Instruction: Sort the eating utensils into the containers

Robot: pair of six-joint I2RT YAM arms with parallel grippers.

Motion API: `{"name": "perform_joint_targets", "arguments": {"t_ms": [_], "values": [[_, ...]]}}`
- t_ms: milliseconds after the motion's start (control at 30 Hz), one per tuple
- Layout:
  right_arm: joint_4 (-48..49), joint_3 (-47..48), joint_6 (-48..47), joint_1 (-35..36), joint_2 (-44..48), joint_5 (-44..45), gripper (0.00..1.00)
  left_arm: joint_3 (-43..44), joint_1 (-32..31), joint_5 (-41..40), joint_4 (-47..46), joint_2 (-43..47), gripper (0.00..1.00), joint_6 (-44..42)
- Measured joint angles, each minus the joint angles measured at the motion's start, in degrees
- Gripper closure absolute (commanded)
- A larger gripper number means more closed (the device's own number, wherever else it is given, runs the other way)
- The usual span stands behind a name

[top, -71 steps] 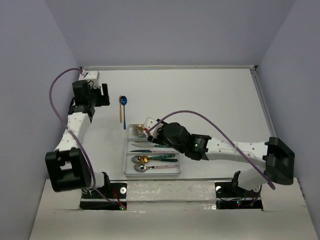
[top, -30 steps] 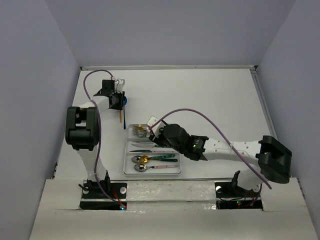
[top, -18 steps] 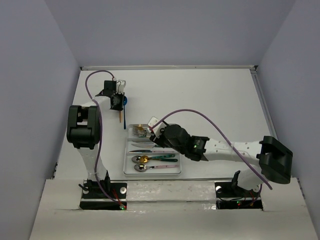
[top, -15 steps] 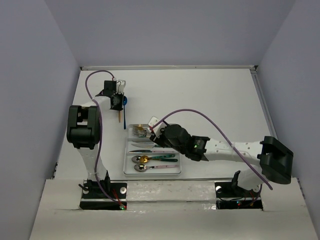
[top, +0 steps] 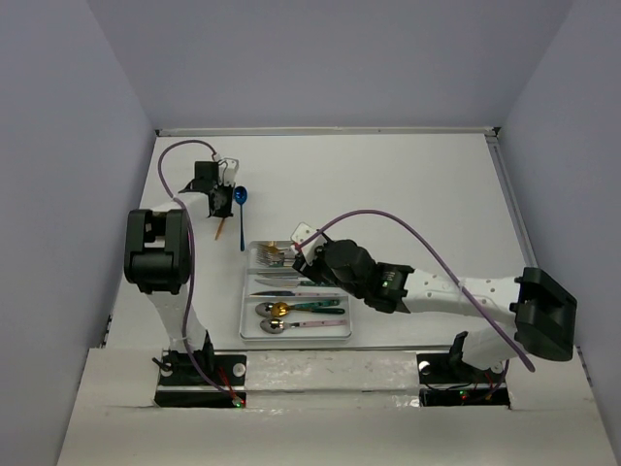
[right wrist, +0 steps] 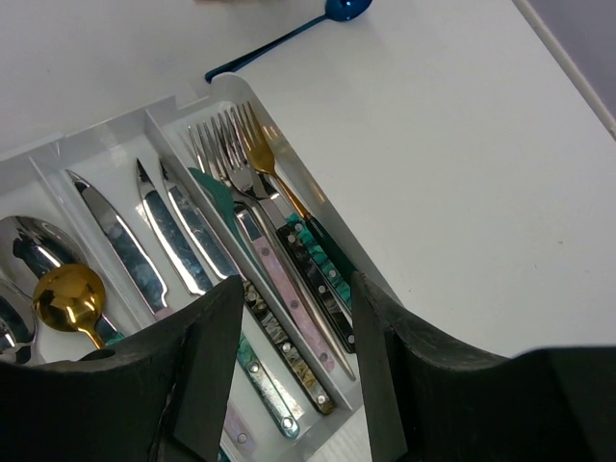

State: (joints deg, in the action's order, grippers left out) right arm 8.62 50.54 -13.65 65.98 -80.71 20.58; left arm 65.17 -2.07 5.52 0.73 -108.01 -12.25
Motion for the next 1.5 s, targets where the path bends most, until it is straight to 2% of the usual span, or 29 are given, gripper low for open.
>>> {"name": "perform_joint_targets", "arguments": {"t_ms": [467, 600, 700, 767, 900, 933, 1067, 1267, 1500], "values": [[0.0, 0.0, 1.1, 0.0, 0.9, -0.9, 0.46, -8.1, 6.6, 3.5, 1.8, 10.5, 1.0, 3.7], [0.0, 0.0, 2.1, -0.1, 0.9, -1.1, 0.39, -8.5, 7.6, 5.2, 1.6, 13.9, 1.0, 4.9], [-0.5, 0.4, 4.7, -0.8, 0.8, -1.8, 0.27, -8.7, 8.3, 7.0, 1.6, 16.8, 1.0, 6.0], [-0.7, 1.4, 7.3, -2.1, 0.3, -3.6, 0.24, -9.0, 9.0, 8.3, 1.7, 19.6, 1.0, 6.8], [0.3, 7.2, 15.6, -7.4, -3.0, -10.7, 0.09, -9.3, 9.6, 11.0, 1.8, 27.6, 1.0, 8.2], [1.4, 9.9, 17.9, -8.6, -4.7, -13.0, 0.01, -9.3, 9.6, 11.8, 1.7, 30.5, 1.0, 8.6], [5.6, 18.6, 22.3, -9.7, -12.2, -20.7, 0.01, -9.4, 9.6, 14.2, 1.4, 39.9, 1.0, 9.9], [11.0, 34.1, 26.7, -9.3, -24.3, -30.3, 0.09, -11.6, 9.6, 17.7, 0.7, 53.1, 1.0, 12.8], [16.7, 37.3, 31.2, -9.3, -29.4, -35.3, 0.18, -14.1, 9.6, 21.9, -0.3, 58.9, 1.0, 17.0]]}}
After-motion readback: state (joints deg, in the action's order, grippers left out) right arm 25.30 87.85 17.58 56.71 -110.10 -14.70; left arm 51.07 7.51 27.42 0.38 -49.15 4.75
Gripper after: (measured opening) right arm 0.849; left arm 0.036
